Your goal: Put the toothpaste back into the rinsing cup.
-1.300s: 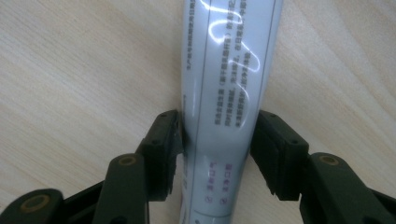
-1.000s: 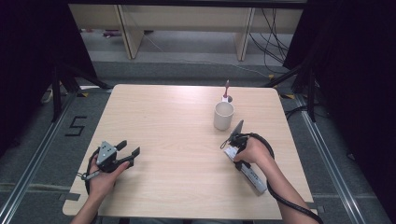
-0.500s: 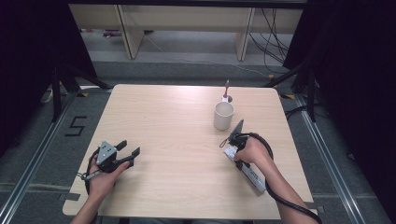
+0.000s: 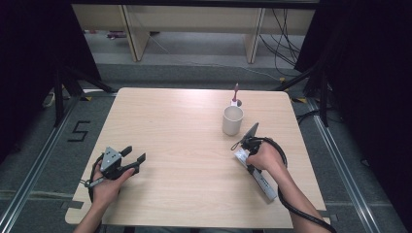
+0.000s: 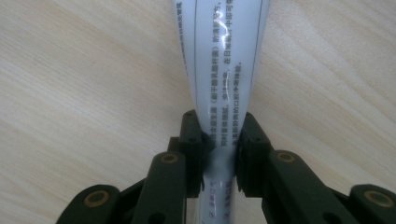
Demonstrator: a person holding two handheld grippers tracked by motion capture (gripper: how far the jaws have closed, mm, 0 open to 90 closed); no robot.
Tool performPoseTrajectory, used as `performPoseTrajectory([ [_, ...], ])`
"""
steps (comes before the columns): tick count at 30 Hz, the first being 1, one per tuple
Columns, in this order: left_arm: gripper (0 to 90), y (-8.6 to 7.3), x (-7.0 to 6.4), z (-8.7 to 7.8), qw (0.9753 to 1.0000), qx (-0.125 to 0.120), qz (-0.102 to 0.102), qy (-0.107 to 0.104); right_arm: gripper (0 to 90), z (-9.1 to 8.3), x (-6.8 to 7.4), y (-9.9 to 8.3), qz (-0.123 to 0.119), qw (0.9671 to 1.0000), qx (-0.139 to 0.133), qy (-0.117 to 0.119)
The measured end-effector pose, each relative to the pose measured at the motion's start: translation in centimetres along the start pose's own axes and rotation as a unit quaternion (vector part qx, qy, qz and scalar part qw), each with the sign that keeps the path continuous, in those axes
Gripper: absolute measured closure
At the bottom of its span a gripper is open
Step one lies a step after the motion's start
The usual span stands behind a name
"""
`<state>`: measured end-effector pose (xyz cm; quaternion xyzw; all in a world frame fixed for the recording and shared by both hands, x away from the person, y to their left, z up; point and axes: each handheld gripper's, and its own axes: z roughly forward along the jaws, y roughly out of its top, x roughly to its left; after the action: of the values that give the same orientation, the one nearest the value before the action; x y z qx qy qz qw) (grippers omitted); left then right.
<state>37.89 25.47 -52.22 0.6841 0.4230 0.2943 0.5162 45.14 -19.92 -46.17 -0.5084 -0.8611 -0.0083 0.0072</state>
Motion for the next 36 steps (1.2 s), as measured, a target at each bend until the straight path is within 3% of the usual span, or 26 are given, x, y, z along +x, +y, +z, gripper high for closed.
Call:
performPoseTrajectory([
  [4, 34.4, 0.0, 0.0, 0.0, 1.0, -0.003, 0.0, -0.002, 75.8, -1.4, -0.1, -0.3, 0.012, 0.9996, -0.024, 0.01],
  [7, 34.4, 0.0, 0.0, 0.0, 1.0, -0.002, 0.0, -0.001, 75.8, -2.5, -0.1, -0.7, 0.025, 0.9978, -0.06, 0.012],
  [9, 34.4, 0.0, 0.0, 0.0, 1.0, 0.0, 0.001, 0.0, 75.8, -3.0, -0.4, -0.9, 0.013, 0.9963, -0.085, 0.009],
  [10, 34.4, 0.0, 0.0, 0.0, 1.0, -0.001, 0.001, -0.001, 75.8, -3.3, -0.3, -1.0, 0.028, 0.9958, -0.086, 0.018],
  [15, 34.4, 0.0, 0.0, 0.1, 1.0, -0.004, 0.0, -0.002, 75.8, -4.1, -0.6, -1.3, 0.036, 0.9924, -0.117, 0.014],
  [16, 34.4, 0.0, 0.0, 0.1, 1.0, -0.004, 0.0, -0.003, 75.8, -4.3, -0.9, -1.4, 0.025, 0.9923, -0.121, 0.014],
  [18, 34.4, 0.0, 0.0, 0.0, 1.0, -0.001, 0.001, -0.001, 75.7, -4.5, -0.8, -1.5, 0.043, 0.9906, -0.129, 0.018],
  [22, 34.4, 0.0, 0.0, 0.0, 1.0, 0.0, 0.002, -0.001, 75.7, -4.9, -0.8, -1.6, 0.055, 0.9874, -0.148, 0.018],
  [23, 34.4, 0.0, 0.0, 0.0, 1.0, 0.0, 0.002, -0.001, 75.7, -5.0, -0.9, -1.7, 0.052, 0.9859, -0.158, 0.02],
  [28, 34.4, 0.0, 0.0, 0.0, 1.0, 0.0, 0.001, -0.001, 75.7, -5.6, -1.0, -2.0, 0.082, 0.9768, -0.196, 0.026],
  [31, 34.4, 0.0, 0.0, 0.0, 1.0, 0.0, 0.001, -0.001, 75.6, -5.8, -1.2, -2.2, 0.084, 0.9695, -0.228, 0.034],
  [32, 34.4, 0.0, 0.0, 0.0, 1.0, 0.0, 0.001, -0.001, 75.6, -6.0, -0.9, -2.3, 0.099, 0.9682, -0.226, 0.042],
  [33, 34.4, 0.0, 0.0, 0.0, 1.0, 0.0, 0.001, -0.001, 75.6, -6.1, -1.2, -2.4, 0.089, 0.9661, -0.239, 0.041],
  [34, 34.4, 0.0, 0.0, 0.0, 1.0, 0.0, 0.001, -0.001, 75.6, -6.0, -1.7, -2.5, 0.059, 0.9625, -0.262, 0.034],
  [35, 34.4, 0.0, 0.0, 0.0, 1.0, 0.0, 0.001, -0.001, 75.6, -6.1, -1.8, -2.6, 0.063, 0.9583, -0.277, 0.034],
  [36, 34.4, 0.0, 0.0, 0.0, 1.0, 0.0, 0.001, -0.001, 75.6, -6.1, -1.8, -2.6, 0.063, 0.9583, -0.277, 0.034],
])
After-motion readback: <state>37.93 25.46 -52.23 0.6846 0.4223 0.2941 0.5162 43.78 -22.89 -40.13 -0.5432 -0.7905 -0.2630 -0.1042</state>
